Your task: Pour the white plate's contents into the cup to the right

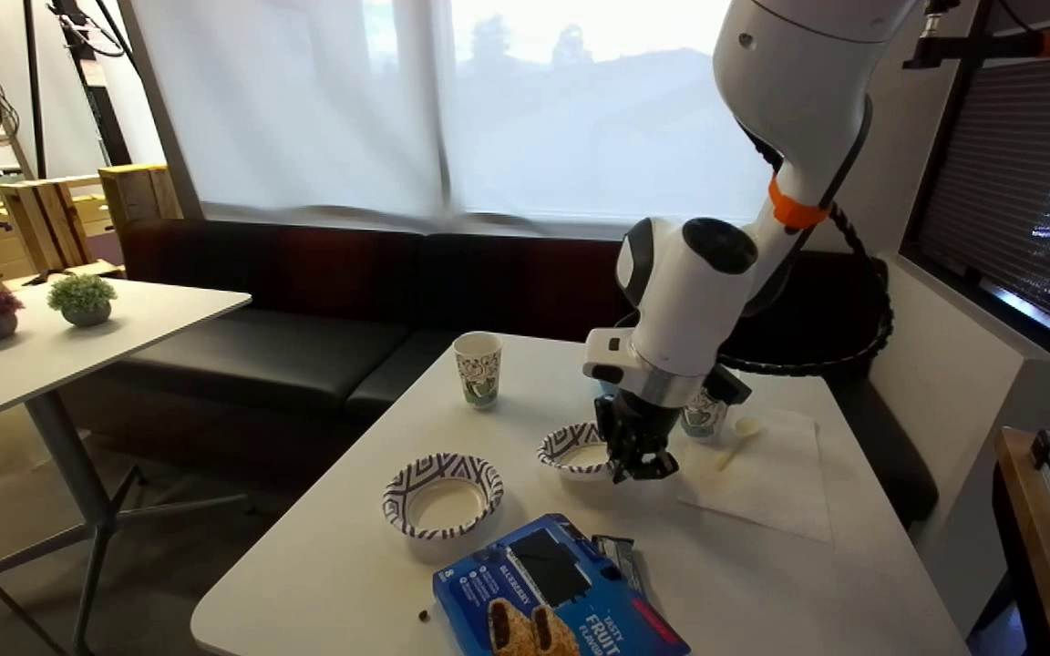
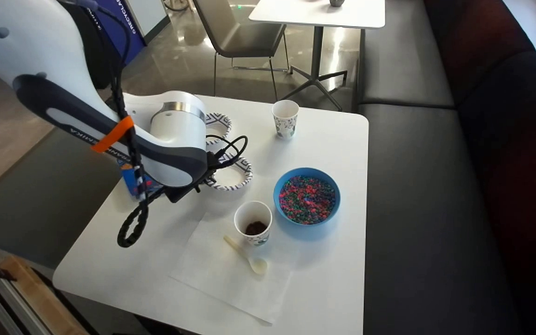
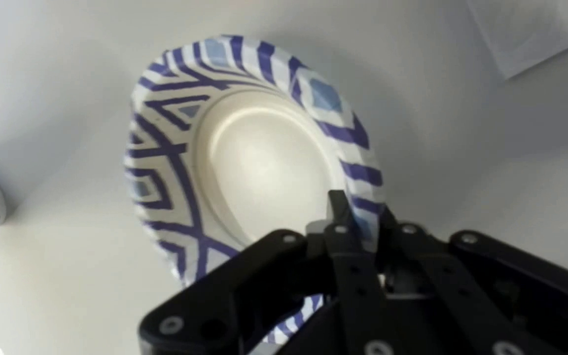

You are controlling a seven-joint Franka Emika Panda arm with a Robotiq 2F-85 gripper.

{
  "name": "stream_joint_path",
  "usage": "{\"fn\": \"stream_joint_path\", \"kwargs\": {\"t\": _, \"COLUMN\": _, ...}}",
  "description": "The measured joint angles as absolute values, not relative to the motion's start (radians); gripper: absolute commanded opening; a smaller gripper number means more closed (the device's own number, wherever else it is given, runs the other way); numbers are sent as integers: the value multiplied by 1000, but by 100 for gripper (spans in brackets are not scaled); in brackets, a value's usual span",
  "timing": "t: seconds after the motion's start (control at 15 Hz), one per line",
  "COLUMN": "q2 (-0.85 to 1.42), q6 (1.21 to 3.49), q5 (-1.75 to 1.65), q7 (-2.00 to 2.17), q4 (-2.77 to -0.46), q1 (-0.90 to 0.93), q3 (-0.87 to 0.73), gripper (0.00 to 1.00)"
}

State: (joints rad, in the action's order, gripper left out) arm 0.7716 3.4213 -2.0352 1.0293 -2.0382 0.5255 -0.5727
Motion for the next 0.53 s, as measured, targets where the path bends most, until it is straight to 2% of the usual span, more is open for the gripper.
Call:
{"fn": "stream_joint_path", "kwargs": {"t": 0.33, "q2": 738, "q6": 3566, "q5": -2087, "q7": 1044, "q4": -2071, "q1": 632, "q3": -663, "gripper": 83}}
{"fn": "stream_joint_path", "kwargs": {"t": 0.47, "q2": 697, "q6": 3616, "q5": -2108, "q7": 1091, "q4": -2116, "q1": 712, "q3": -710, "gripper": 96}}
{"fn": "stream_joint_path", "kwargs": {"t": 0.53, "q2": 668, "q6": 3649, "q5": -2111, "q7": 1127, "q4": -2144, "q1": 752, "q3": -734, "gripper": 100}}
